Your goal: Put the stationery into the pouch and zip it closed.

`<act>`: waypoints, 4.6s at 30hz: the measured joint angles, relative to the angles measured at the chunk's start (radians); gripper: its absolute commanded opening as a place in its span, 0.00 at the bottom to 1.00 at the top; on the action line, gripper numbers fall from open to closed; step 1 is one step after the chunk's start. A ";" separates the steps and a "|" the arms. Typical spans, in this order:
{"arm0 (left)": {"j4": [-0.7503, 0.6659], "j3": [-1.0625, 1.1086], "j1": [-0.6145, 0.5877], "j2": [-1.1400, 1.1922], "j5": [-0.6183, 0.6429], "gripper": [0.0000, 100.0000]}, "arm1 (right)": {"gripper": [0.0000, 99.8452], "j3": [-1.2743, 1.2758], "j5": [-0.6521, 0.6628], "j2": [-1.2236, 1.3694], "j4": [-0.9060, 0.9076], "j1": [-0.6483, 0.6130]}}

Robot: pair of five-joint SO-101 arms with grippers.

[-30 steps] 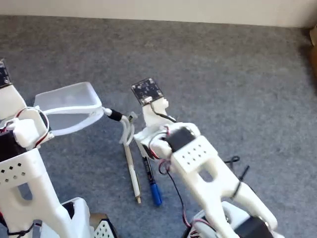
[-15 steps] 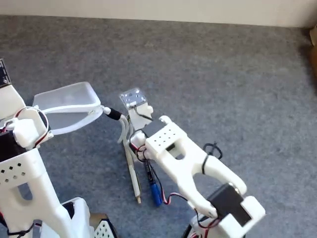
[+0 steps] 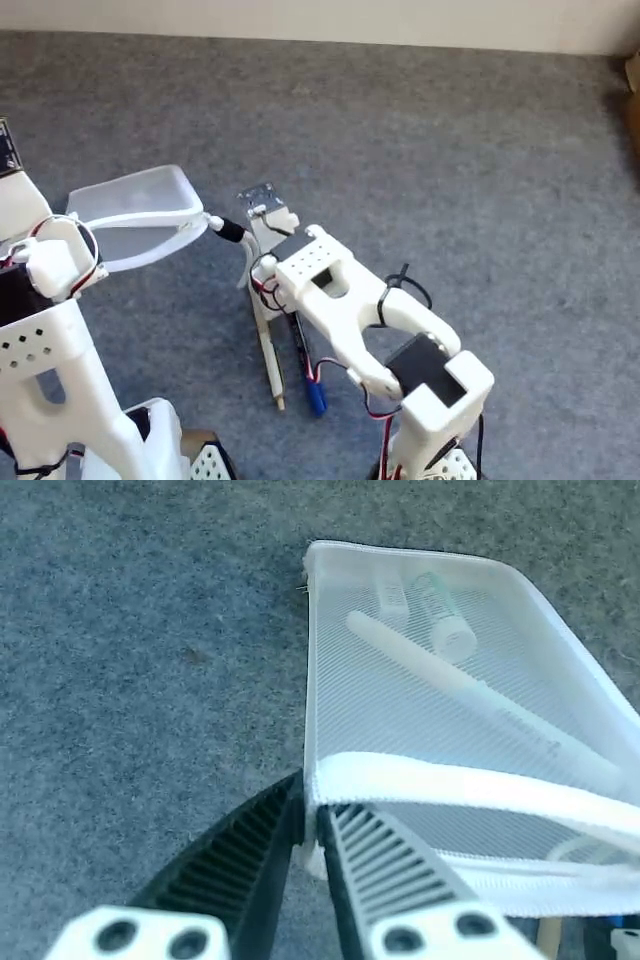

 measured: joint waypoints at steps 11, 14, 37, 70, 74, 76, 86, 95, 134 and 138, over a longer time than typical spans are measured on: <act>0.000 0.015 0.000 0.000 0.000 0.01 | 0.00 -0.037 0.097 0.037 0.035 0.020; 0.000 0.015 0.000 0.000 0.000 0.01 | 0.00 -0.043 0.107 0.031 0.063 0.017; 0.000 0.015 0.198 -0.002 0.008 0.01 | 0.00 -0.041 0.112 -0.328 0.244 0.020; -0.002 0.015 0.450 -0.002 0.012 0.01 | 0.00 0.664 0.114 -1.510 -0.374 0.068; -0.002 -0.011 0.468 0.000 0.012 0.01 | 0.00 0.713 0.114 -1.651 -0.428 0.069; -0.002 -0.011 0.483 0.000 0.012 0.01 | 0.00 0.740 0.114 -1.714 -0.462 0.069; -0.002 -0.011 0.489 0.000 0.011 0.01 | 0.00 0.982 0.114 -1.998 -0.744 -0.068; -0.002 -0.011 0.489 0.000 0.011 0.01 | 0.00 1.166 0.118 -1.992 -1.162 -0.078; -0.002 -0.011 0.489 0.000 0.011 0.01 | 0.00 1.106 0.120 -0.838 -2.134 0.014; -0.002 -0.011 0.489 0.000 0.011 0.01 | 0.00 1.106 0.120 -0.833 -2.143 0.012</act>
